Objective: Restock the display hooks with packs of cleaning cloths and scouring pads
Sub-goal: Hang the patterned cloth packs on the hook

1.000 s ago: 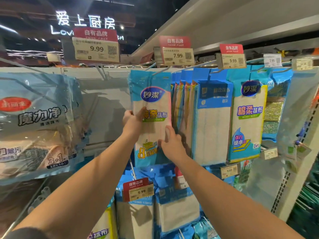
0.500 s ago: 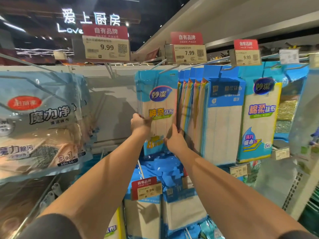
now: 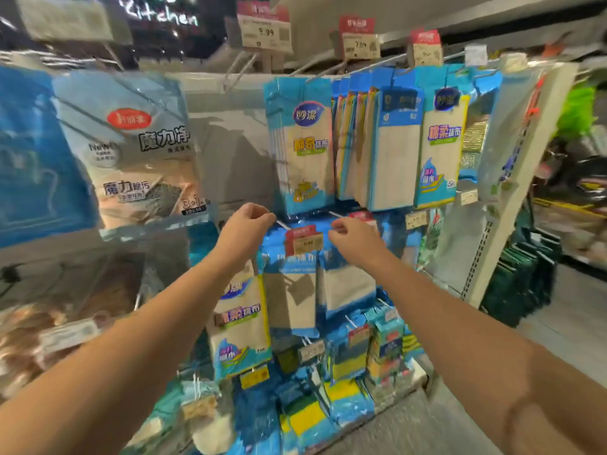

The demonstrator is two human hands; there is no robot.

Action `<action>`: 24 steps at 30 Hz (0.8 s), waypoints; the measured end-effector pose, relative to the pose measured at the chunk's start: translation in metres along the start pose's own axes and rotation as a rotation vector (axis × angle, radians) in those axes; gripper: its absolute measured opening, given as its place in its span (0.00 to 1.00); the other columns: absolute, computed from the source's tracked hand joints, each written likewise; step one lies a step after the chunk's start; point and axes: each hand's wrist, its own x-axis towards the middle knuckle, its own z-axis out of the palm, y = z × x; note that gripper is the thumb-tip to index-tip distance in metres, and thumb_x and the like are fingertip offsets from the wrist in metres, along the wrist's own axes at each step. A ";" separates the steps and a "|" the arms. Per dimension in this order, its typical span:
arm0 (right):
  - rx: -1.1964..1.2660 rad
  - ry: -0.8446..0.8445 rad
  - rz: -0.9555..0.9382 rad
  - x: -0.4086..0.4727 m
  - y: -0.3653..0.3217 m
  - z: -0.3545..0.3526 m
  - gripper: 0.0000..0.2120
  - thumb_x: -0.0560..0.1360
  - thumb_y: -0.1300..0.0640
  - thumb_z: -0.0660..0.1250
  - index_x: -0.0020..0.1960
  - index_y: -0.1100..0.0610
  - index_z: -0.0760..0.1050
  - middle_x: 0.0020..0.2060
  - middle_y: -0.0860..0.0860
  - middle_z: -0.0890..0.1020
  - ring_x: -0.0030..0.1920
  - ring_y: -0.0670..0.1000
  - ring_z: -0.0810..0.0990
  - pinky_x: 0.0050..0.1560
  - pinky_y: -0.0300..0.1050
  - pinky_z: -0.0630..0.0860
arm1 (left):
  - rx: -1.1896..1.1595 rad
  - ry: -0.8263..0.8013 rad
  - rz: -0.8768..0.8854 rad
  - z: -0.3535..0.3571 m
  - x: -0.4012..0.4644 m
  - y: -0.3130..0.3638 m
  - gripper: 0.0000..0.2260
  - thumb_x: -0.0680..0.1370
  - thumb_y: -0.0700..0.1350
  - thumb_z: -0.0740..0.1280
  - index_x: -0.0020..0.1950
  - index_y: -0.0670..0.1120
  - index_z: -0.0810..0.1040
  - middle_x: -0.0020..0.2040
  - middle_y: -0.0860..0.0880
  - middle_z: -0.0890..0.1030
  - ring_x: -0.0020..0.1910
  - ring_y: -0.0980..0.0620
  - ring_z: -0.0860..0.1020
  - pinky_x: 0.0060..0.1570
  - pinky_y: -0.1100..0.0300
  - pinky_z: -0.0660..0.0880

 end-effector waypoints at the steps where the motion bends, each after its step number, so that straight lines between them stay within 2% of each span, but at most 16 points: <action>1: -0.001 -0.013 0.002 -0.028 -0.005 0.009 0.15 0.80 0.57 0.63 0.65 0.60 0.76 0.60 0.55 0.81 0.61 0.55 0.78 0.57 0.42 0.70 | 0.016 -0.027 0.015 -0.014 -0.024 -0.011 0.03 0.80 0.48 0.67 0.51 0.51 0.77 0.42 0.52 0.80 0.36 0.54 0.75 0.36 0.58 0.71; 4: -0.018 -0.076 0.016 -0.113 -0.019 0.046 0.15 0.80 0.55 0.64 0.64 0.58 0.77 0.59 0.55 0.81 0.60 0.54 0.79 0.59 0.45 0.73 | 0.121 -0.140 0.011 -0.056 -0.098 -0.051 0.04 0.80 0.49 0.68 0.53 0.52 0.77 0.46 0.53 0.81 0.36 0.53 0.76 0.35 0.60 0.71; 6: -0.020 -0.130 0.061 -0.169 -0.029 0.075 0.15 0.80 0.53 0.64 0.64 0.57 0.77 0.59 0.54 0.81 0.60 0.55 0.79 0.61 0.50 0.75 | 0.176 -0.213 -0.030 -0.086 -0.144 -0.083 0.05 0.79 0.50 0.68 0.54 0.52 0.78 0.49 0.51 0.82 0.41 0.50 0.80 0.42 0.58 0.75; 8: -0.027 -0.196 0.112 -0.222 -0.041 0.100 0.16 0.80 0.54 0.65 0.65 0.59 0.76 0.58 0.56 0.81 0.59 0.55 0.79 0.62 0.51 0.74 | 0.225 -0.277 -0.066 -0.115 -0.187 -0.112 0.08 0.79 0.50 0.69 0.56 0.50 0.80 0.52 0.48 0.84 0.48 0.47 0.81 0.50 0.54 0.75; 13: -0.197 -0.409 0.107 -0.335 -0.076 0.151 0.22 0.81 0.49 0.63 0.73 0.55 0.70 0.68 0.53 0.74 0.66 0.53 0.74 0.66 0.51 0.71 | 0.374 -0.406 -0.108 -0.181 -0.297 -0.162 0.12 0.81 0.48 0.67 0.62 0.46 0.79 0.59 0.47 0.82 0.51 0.47 0.79 0.50 0.56 0.74; 17: -0.253 -0.533 0.101 -0.421 -0.102 0.198 0.23 0.81 0.48 0.62 0.74 0.55 0.68 0.70 0.53 0.72 0.67 0.54 0.73 0.66 0.49 0.70 | 0.438 -0.440 -0.164 -0.227 -0.388 -0.205 0.14 0.81 0.49 0.66 0.64 0.45 0.77 0.62 0.46 0.80 0.59 0.44 0.79 0.52 0.57 0.71; 24: -0.309 -0.676 0.094 -0.591 -0.146 0.291 0.22 0.80 0.48 0.64 0.71 0.58 0.72 0.67 0.57 0.75 0.65 0.57 0.75 0.63 0.47 0.72 | 0.439 -0.449 -0.280 -0.313 -0.565 -0.286 0.16 0.82 0.49 0.66 0.67 0.43 0.76 0.67 0.44 0.78 0.64 0.45 0.76 0.57 0.57 0.70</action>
